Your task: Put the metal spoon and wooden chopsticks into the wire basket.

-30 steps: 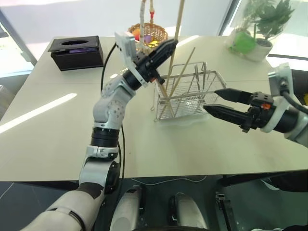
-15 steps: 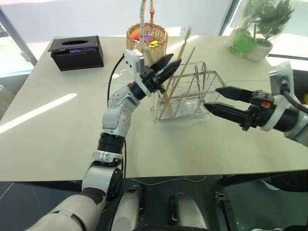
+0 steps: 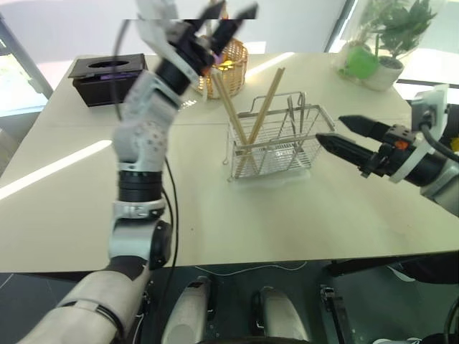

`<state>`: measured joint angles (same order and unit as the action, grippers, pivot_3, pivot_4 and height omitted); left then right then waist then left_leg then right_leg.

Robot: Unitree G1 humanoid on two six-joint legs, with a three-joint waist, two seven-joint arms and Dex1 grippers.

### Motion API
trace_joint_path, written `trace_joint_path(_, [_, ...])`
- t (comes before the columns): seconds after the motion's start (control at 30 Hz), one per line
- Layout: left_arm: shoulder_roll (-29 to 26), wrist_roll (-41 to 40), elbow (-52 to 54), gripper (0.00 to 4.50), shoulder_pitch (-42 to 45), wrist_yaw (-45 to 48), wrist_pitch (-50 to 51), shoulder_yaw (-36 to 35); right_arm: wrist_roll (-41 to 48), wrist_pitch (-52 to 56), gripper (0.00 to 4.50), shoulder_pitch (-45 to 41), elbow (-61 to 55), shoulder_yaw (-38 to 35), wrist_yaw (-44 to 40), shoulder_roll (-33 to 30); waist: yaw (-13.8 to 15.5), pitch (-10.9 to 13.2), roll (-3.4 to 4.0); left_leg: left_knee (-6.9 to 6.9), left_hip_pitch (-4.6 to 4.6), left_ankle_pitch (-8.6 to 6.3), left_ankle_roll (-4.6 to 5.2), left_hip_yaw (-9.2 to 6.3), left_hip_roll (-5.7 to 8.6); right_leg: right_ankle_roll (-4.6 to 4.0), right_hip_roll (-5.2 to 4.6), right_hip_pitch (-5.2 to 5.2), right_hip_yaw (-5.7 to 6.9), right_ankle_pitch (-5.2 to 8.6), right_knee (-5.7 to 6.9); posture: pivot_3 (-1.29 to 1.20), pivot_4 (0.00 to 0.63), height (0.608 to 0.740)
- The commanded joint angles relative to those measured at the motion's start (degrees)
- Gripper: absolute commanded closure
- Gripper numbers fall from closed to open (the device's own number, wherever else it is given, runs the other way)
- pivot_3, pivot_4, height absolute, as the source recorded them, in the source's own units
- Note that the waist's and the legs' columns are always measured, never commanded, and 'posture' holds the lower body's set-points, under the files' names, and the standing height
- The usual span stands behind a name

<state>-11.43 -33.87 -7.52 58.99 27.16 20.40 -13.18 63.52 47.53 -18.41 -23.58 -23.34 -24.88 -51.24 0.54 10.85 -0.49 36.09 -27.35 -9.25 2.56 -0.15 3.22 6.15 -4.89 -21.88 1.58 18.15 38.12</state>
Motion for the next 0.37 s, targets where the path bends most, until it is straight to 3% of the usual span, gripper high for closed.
trace_joint_path(0.03, [-4.3,-0.6,4.7,0.55,-1.7,-2.8,3.8,-2.4,-4.8,-4.1,0.0,-0.4,0.7,-0.6,0.3,1.8,0.1,0.0,0.01,0.0,0.01,0.02,-0.01,-0.01,0.0,0.0,0.04,0.0,0.0,0.0,0.03,0.0,0.15,0.74])
trace_joint_path(0.17, [-9.1,-0.2,9.2,0.55,-7.9,-5.8,7.4,-4.2,-10.4,-7.5,0.0,-0.4,2.2,0.4,1.3,5.0,0.4,0.0,0.01,0.04,0.04,0.03,-0.03,-0.02,0.0,0.0,0.05,0.07,0.0,0.0,0.04,0.0,0.15,0.74])
trace_joint_path(0.37, [-11.1,2.8,14.9,0.55,-15.7,-10.8,7.0,-4.8,-16.1,-11.2,0.0,-0.6,3.1,1.5,2.0,9.1,0.5,0.0,0.0,0.05,0.04,0.02,-0.07,-0.04,0.01,0.01,0.03,0.06,-0.01,-0.03,0.03,0.0,0.15,0.74])
